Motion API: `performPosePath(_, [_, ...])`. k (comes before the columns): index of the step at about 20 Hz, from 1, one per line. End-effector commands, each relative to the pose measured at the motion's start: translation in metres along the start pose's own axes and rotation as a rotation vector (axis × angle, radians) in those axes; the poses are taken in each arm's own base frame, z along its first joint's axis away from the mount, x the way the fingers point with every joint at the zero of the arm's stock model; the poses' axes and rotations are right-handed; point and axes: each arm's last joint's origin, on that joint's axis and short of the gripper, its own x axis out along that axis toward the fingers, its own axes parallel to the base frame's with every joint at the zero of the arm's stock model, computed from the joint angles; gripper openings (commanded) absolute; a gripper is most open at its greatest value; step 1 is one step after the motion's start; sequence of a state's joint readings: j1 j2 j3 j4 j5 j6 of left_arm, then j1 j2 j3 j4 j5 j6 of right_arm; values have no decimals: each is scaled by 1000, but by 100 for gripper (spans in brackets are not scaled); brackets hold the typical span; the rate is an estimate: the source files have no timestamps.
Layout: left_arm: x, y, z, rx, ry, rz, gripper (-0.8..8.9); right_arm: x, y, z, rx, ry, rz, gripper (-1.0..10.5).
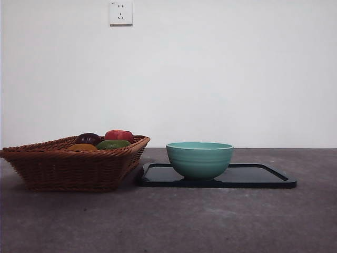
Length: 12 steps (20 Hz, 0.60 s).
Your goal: Pick up the wifruite, put it on the bowl, pick up the plate, put it on desk
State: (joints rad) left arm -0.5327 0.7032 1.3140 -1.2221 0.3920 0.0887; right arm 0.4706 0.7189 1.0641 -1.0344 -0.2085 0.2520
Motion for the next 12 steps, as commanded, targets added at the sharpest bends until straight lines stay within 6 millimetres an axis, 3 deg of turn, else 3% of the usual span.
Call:
performPosePath(1, [-8, -4, 0, 36, -47, -3, 571, 35, -1, 21, 37, 65, -13, 610])
performPosePath(6, [-19, -9, -6, 54, -85, 0, 571, 110, -8, 55, 66, 240, -56, 610])
performPosePath(12, [-20, -9, -7, 56, -90, 1, 571, 174, -14, 101, 41, 325, -81, 610])
